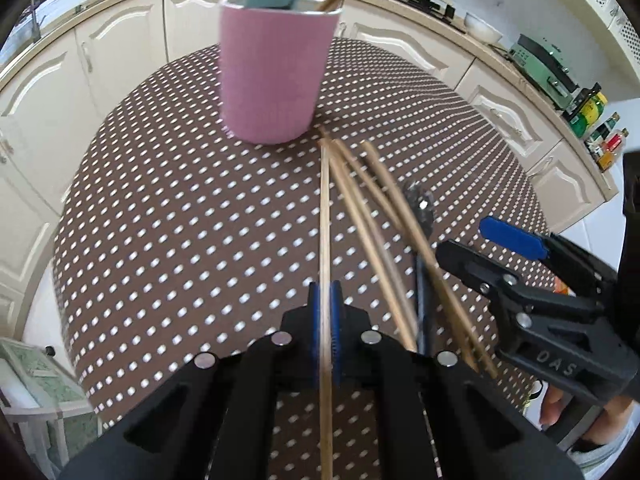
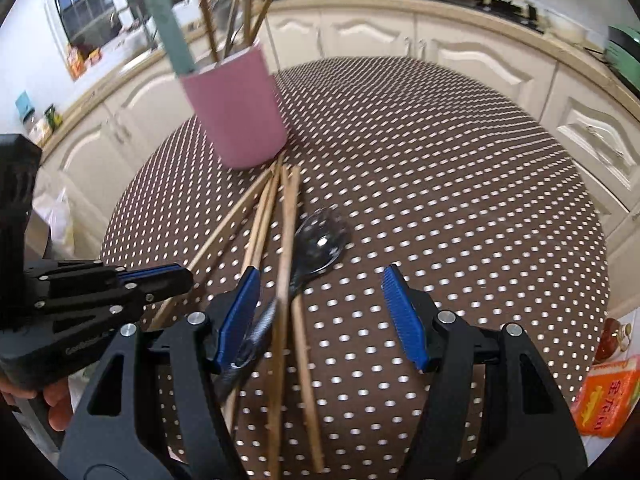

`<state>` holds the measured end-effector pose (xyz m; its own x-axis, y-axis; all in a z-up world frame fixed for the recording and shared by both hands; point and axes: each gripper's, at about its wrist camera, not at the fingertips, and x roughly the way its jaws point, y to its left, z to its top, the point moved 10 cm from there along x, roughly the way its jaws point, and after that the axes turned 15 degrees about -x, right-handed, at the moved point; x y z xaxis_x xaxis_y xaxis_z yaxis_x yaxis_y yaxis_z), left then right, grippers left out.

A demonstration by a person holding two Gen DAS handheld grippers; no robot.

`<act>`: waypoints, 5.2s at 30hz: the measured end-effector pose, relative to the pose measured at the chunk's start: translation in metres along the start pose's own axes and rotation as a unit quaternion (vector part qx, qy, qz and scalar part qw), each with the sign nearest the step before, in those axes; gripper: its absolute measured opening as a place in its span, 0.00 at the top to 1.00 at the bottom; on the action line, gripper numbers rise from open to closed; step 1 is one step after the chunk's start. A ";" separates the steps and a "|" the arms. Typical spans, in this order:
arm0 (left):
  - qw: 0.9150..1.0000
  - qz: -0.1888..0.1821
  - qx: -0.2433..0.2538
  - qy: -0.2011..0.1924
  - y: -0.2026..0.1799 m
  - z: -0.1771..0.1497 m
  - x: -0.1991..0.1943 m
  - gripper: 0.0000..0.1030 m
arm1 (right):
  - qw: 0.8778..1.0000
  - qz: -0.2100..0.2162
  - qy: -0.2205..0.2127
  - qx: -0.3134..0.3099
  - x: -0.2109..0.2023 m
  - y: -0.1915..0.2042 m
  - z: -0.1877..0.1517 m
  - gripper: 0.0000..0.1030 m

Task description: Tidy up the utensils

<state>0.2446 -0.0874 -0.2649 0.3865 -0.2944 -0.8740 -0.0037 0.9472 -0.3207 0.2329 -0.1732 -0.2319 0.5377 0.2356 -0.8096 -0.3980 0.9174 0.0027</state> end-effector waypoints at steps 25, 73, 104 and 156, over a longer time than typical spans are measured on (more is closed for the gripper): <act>0.998 0.019 0.023 0.052 -0.008 0.025 0.029 0.72 | 0.998 0.036 0.055 -0.013 0.010 0.002 -0.001 0.91; 0.947 -0.097 -0.005 -0.305 -0.011 0.084 -0.171 0.95 | 0.979 0.096 -0.178 -0.005 -0.098 0.033 0.073 0.94; 0.945 -0.078 -0.047 -0.315 0.034 0.159 -0.139 0.95 | 0.993 0.004 0.014 0.115 0.055 -0.039 0.096 0.64; 0.909 -0.124 0.015 -0.398 -0.012 0.225 -0.212 0.95 | 0.831 -0.072 -0.551 0.010 -0.142 -0.004 0.234 0.93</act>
<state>0.3701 -0.0075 0.0058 0.9166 -0.3255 -0.2320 0.1950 0.8708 -0.4513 0.3317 -0.1353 0.0202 0.9375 0.2634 0.2273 -0.2638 0.9641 -0.0293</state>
